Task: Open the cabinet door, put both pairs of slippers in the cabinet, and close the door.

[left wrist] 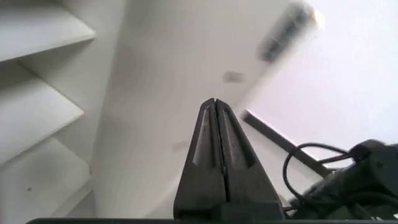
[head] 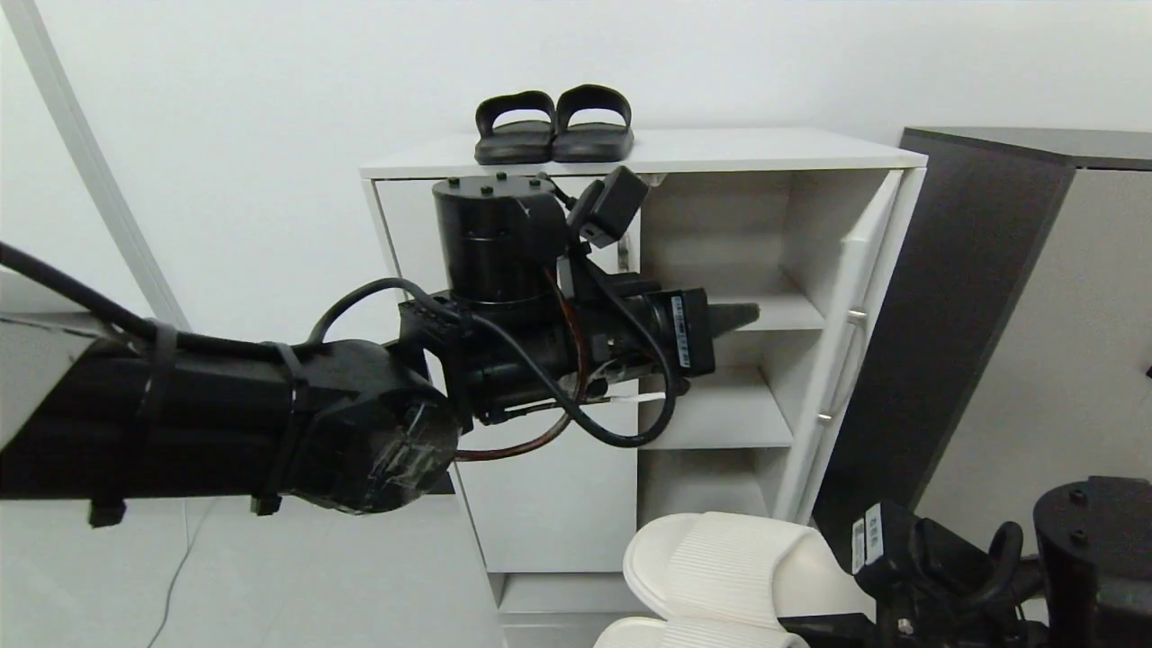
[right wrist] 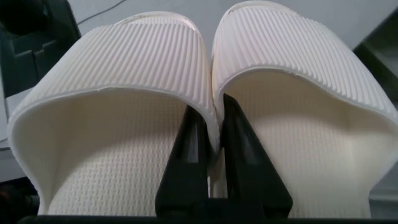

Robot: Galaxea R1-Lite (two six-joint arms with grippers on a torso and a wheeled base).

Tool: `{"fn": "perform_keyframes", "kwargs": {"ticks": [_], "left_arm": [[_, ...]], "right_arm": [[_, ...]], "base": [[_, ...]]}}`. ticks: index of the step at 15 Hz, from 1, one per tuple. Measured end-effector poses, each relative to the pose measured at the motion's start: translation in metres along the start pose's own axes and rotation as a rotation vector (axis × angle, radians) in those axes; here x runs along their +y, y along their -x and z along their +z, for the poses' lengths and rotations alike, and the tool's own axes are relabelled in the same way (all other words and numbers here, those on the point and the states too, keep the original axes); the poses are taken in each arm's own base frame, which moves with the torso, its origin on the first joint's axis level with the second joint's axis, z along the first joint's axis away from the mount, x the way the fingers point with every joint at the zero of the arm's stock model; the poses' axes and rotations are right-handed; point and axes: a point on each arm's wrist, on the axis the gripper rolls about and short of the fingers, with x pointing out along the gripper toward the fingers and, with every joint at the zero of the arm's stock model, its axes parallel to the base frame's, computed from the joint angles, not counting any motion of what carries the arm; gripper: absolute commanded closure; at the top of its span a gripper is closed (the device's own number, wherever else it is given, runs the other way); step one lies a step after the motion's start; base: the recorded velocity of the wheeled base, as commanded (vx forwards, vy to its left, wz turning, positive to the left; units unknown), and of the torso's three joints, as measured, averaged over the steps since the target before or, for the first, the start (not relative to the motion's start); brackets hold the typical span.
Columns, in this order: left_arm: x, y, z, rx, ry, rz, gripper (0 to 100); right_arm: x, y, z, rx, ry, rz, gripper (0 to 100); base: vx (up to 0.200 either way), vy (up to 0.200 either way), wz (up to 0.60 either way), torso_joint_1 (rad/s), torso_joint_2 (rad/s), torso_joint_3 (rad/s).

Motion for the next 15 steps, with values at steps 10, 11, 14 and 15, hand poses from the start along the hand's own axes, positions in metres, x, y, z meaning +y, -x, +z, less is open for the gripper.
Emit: {"fn": "perform_keyframes", "kwargs": {"ticks": [10,11,14,15], "left_arm": [[-0.038,0.158,-0.002,-0.081,-0.055,0.270,100],[-0.051,0.187,-0.009,-0.070,-0.071,0.317,100],[-0.083,0.268,-0.043,-0.041,-0.105,0.555,100],[-0.090,0.290,-0.056,-0.061,-0.129,0.669,100]], "right_arm": [[-0.030,-0.003,0.015,-0.045,-0.098,-0.171,100],[-0.034,-0.004,0.017,-0.050,-0.123,-0.201,100],[-0.036,-0.008,0.020,-0.053,-0.138,-0.219,100],[-0.037,-0.009,0.019,-0.048,-0.141,-0.221,100]], "base": [[0.000,0.000,0.00,0.000,0.00,0.000],[0.000,0.000,0.00,0.000,0.00,0.000],[0.000,0.000,0.00,0.000,0.00,0.000],[0.000,0.000,0.00,0.000,0.00,0.000]]}}
